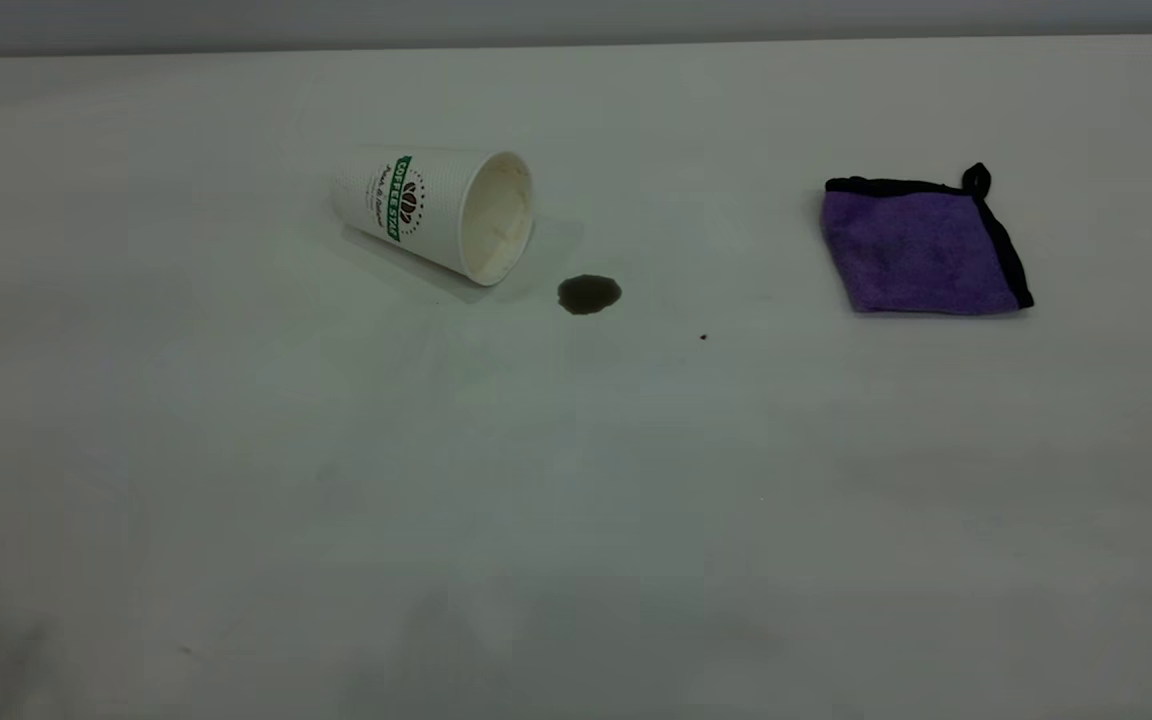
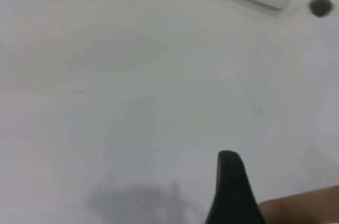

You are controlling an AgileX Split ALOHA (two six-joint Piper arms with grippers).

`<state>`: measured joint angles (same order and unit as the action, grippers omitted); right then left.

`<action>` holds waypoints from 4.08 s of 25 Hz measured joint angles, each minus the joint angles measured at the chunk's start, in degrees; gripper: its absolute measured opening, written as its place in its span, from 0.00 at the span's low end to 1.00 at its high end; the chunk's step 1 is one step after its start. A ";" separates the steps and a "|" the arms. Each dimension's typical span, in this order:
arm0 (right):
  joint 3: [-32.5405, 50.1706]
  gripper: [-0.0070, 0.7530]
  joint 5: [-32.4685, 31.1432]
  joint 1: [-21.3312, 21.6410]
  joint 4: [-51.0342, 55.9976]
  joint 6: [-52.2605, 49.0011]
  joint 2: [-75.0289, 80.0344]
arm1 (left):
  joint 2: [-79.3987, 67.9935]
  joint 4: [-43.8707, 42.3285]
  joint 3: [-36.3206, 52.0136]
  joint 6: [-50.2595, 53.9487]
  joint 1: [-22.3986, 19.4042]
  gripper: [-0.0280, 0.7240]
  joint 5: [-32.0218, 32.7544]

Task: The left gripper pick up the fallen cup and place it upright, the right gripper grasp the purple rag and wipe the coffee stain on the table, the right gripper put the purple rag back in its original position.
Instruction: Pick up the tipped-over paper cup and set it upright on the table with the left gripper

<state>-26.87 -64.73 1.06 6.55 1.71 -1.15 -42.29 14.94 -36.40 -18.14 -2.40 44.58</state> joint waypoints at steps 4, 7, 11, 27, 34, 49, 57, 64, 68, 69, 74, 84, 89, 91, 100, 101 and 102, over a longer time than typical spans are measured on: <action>0.00 0.32 0.00 0.00 0.00 0.00 0.00 | -11.55 8.05 -2.89 -7.10 3.07 0.75 -4.22; 0.00 0.32 0.00 0.00 0.00 0.00 0.00 | -20.24 9.73 -4.84 -9.16 8.84 0.75 -9.78; 0.00 0.32 0.00 0.00 0.00 0.00 0.00 | -31.54 9.20 -8.24 -9.19 17.28 0.75 -16.79; 0.00 0.32 0.00 0.00 0.00 0.00 0.00 | -71.06 -37.37 -32.61 36.97 34.79 0.75 -19.16; 0.00 0.32 0.00 0.00 0.00 0.00 0.00 | -82.95 -50.55 -45.10 50.89 37.64 0.75 -20.31; 0.00 0.32 0.00 0.00 0.13 0.00 0.00 | -93.16 -71.14 -49.96 69.88 38.88 0.75 -16.63; 0.00 0.32 0.00 0.00 0.19 0.00 0.00 | -95.88 -74.34 -50.02 71.67 38.88 0.75 -16.70; 0.00 0.32 0.00 0.00 0.19 0.00 0.00 | -98.98 -80.29 -50.14 76.43 38.90 0.72 -9.79; 0.00 0.32 0.00 0.00 0.19 0.00 0.00 | -99.68 -82.02 -50.14 77.44 38.90 0.55 -7.61; 0.00 0.32 0.00 0.00 0.19 0.00 0.00 | -99.68 -82.35 -50.14 77.45 38.90 0.46 -6.97; 0.00 0.32 0.00 0.00 0.19 0.00 0.00 | -98.31 -83.35 -50.43 74.41 38.84 0.07 0.22; 0.00 0.32 0.00 0.00 0.19 0.00 0.00 | -83.22 -47.97 -51.57 37.86 27.82 0.04 -4.10; 0.00 0.32 0.00 0.00 0.19 0.00 0.00 | -84.19 -15.40 -53.96 10.84 17.44 0.04 -3.80; 0.00 0.32 0.00 0.00 0.19 0.00 0.00 | -85.28 -6.27 -54.86 2.18 14.44 0.04 -3.60; 0.00 0.32 0.00 0.00 0.19 0.00 0.00 | -91.41 0.02 -58.57 -4.58 11.34 0.04 -2.27; 0.00 0.32 0.00 0.00 0.19 0.00 0.00 | -91.85 0.23 -58.63 -4.63 11.34 0.04 -2.27; 0.00 0.32 0.00 0.00 0.19 0.00 0.00 | -92.28 0.38 -58.70 -4.69 11.34 0.04 -2.27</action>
<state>-26.87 -64.73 1.06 6.75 1.71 -1.15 -134.58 15.32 -95.10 -22.83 8.94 42.31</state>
